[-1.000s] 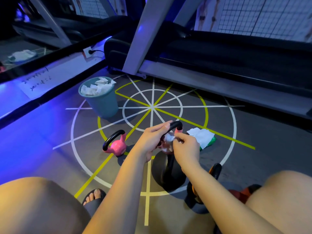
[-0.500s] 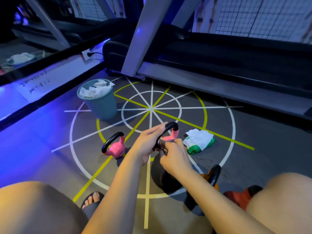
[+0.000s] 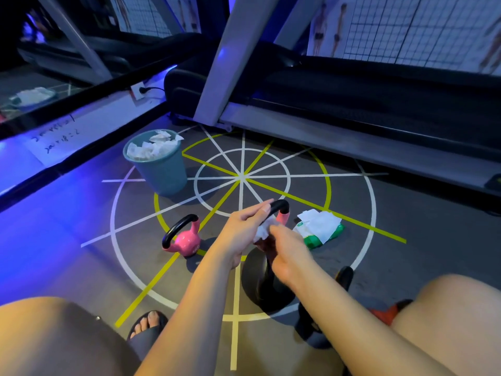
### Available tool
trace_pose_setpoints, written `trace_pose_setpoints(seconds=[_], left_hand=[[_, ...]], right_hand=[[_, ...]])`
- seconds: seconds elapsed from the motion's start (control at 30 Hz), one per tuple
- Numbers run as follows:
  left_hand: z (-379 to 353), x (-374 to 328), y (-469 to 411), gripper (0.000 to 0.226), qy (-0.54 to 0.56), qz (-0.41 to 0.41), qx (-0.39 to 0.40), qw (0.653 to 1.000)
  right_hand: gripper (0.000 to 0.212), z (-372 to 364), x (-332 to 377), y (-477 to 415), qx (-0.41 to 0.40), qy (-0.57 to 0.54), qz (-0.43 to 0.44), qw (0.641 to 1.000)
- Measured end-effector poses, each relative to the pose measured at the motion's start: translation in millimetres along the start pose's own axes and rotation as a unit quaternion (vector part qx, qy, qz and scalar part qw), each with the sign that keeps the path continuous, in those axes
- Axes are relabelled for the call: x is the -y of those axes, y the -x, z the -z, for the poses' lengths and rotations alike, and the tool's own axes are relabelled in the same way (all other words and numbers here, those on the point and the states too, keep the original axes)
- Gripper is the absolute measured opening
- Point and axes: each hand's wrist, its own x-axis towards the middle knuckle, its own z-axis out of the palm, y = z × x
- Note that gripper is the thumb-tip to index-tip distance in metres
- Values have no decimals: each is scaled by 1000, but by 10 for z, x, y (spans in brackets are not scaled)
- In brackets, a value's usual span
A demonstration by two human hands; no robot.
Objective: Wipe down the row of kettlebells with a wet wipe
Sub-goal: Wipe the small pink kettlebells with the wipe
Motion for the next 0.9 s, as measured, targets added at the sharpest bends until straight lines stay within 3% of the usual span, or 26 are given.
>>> trace_pose_setpoints(seconds=[0.07, 0.1, 0.2, 0.23, 0.27, 0.37, 0.47, 0.53, 0.6, 0.67, 0.73, 0.9], left_hand=[[31, 21, -9, 26, 5, 2, -8, 1000], [48, 32, -7, 26, 6, 3, -12, 1000], [103, 60, -19, 24, 13, 2, -23, 1000], [107, 64, -27, 24, 14, 3, -24, 1000], [103, 60, -32, 24, 13, 3, -21, 1000], [83, 53, -44, 24, 17, 5, -9, 1000], [94, 64, -55, 24, 14, 7, -11, 1000], [101, 66, -50, 24, 14, 6, -17, 1000], [97, 60, -38, 24, 12, 5, -16, 1000], [76, 43, -25, 25, 9, 0, -8, 1000], [37, 22, -5, 26, 2, -7, 0, 1000], [-78, -43, 30, 28, -19, -22, 10, 1000]], right_hand=[[22, 38, -96, 89, -4, 204, 113, 972], [22, 63, -111, 101, 6, 305, 182, 935], [18, 110, -37, 61, 32, 566, 331, 754], [16, 119, -24, 35, 34, 606, 357, 710], [14, 133, -12, 19, 30, 621, 374, 688], [16, 223, -3, -6, -43, 605, 385, 696], [17, 326, 111, -98, -144, 501, 352, 777], [13, 374, 190, -182, -154, 448, 325, 818], [13, 377, 207, -232, -126, 454, 324, 821], [15, 355, 168, -289, -88, 505, 341, 788], [9, 327, 115, -334, -78, 574, 363, 730], [8, 402, 59, -427, -151, 608, 471, 621]])
